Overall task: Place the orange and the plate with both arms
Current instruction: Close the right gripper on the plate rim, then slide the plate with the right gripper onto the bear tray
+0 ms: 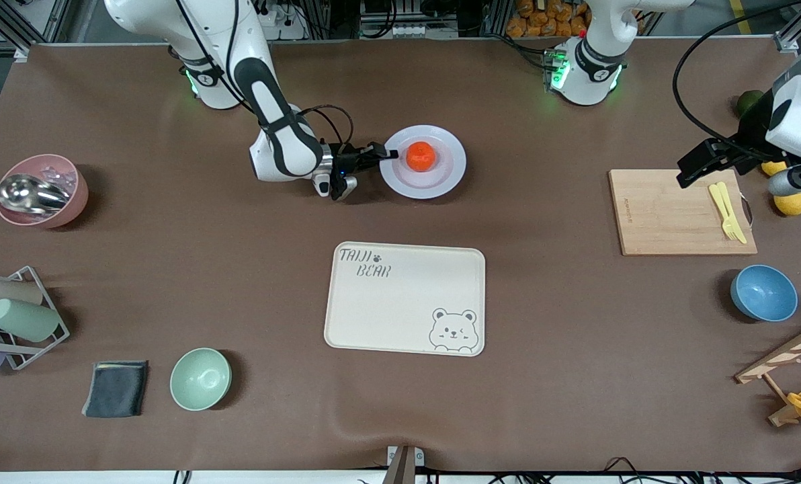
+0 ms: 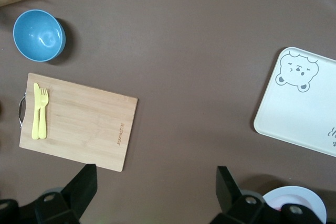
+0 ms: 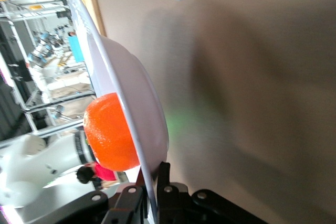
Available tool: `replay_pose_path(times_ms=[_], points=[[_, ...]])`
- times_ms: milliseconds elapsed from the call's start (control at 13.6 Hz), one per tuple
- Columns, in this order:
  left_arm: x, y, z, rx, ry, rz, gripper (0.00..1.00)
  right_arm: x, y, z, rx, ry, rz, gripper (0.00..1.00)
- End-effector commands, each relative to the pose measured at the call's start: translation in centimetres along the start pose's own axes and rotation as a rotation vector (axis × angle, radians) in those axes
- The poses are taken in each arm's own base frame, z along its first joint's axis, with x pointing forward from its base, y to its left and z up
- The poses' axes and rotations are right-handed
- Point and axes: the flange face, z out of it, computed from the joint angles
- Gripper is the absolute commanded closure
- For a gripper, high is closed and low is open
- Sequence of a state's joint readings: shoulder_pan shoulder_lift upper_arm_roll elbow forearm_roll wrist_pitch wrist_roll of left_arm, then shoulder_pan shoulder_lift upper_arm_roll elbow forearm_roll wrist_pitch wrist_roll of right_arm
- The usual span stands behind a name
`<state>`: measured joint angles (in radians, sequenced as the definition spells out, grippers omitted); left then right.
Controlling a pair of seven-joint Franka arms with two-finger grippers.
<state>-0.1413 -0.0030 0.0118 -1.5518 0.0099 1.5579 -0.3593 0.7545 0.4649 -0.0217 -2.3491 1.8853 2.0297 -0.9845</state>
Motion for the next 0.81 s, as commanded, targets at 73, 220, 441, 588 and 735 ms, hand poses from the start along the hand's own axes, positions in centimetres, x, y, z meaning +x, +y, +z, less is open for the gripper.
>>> replay_pose_path(times_ms=[73, 220, 441, 588, 735], points=[[-1.0, -0.5, -0.3, 0.005, -0.029, -0.006, 0.0, 2.2, -3.7, -0.6, 0.063, 0.049, 0.054, 1.0], [-1.2, -0.1, -0.8, 0.002, -0.022, 0.004, 0.0, 5.1, -5.5, -1.3, 0.071, 0.098, 0.099, 1.0], [-2.1, 2.2, -1.2, 0.003, -0.011, 0.038, 0.0, 9.0, -7.5, -2.8, 0.086, 0.154, 0.148, 1.0], [-2.0, 2.1, -1.1, 0.005, -0.014, 0.038, 0.0, 12.2, -8.4, -3.8, 0.068, 0.205, 0.156, 1.0], [-2.0, 2.0, -1.1, 0.005, -0.014, 0.033, 0.0, 15.1, -10.6, -4.6, 0.046, 0.233, 0.2, 1.0]])
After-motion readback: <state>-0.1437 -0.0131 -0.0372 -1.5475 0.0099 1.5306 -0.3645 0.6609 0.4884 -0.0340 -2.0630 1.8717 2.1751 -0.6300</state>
